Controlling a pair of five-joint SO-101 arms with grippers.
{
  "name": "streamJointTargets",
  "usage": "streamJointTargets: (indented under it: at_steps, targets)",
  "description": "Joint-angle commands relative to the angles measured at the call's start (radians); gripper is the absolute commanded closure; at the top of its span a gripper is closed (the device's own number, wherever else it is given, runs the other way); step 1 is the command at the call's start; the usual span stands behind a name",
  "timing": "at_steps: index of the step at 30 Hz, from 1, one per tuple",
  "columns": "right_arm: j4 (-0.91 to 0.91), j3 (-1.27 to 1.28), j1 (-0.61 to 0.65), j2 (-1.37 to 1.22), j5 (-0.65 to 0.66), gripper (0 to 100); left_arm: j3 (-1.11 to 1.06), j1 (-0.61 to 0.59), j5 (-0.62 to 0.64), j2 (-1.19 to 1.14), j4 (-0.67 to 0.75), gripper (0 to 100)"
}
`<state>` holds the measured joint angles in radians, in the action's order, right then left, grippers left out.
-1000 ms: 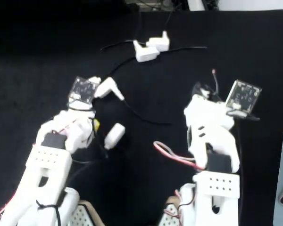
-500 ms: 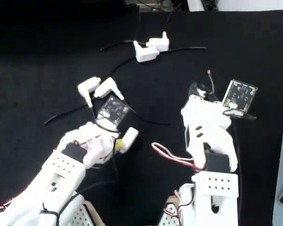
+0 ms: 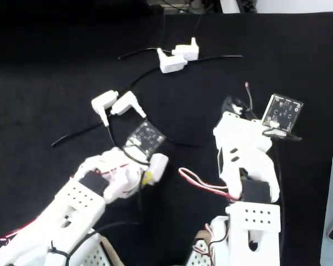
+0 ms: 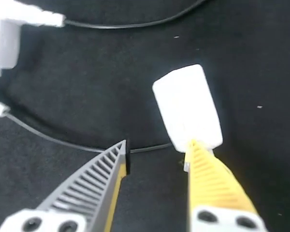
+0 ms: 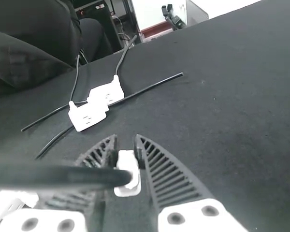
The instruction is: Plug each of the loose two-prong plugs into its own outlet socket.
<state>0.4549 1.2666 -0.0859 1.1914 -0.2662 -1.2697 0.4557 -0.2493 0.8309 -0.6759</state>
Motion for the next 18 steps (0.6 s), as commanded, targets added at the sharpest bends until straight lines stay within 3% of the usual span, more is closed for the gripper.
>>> streamJointTargets:
  at_steps: [1,8,14,18]
  targets:
    - [-0.021,-0.007,0.008,0.010,-0.005,98.5,0.067,0.073,-0.005,0.018,-0.003,80]
    - [-0.021,-0.007,0.008,0.010,-0.005,98.5,0.068,0.150,-0.005,0.018,0.014,80]
    - [-0.021,-0.007,0.008,0.010,-0.005,98.5,0.068,0.151,0.000,0.018,0.031,80]
    - [-0.021,-0.007,0.008,0.010,-0.005,98.5,0.099,0.077,0.006,0.018,0.028,80]
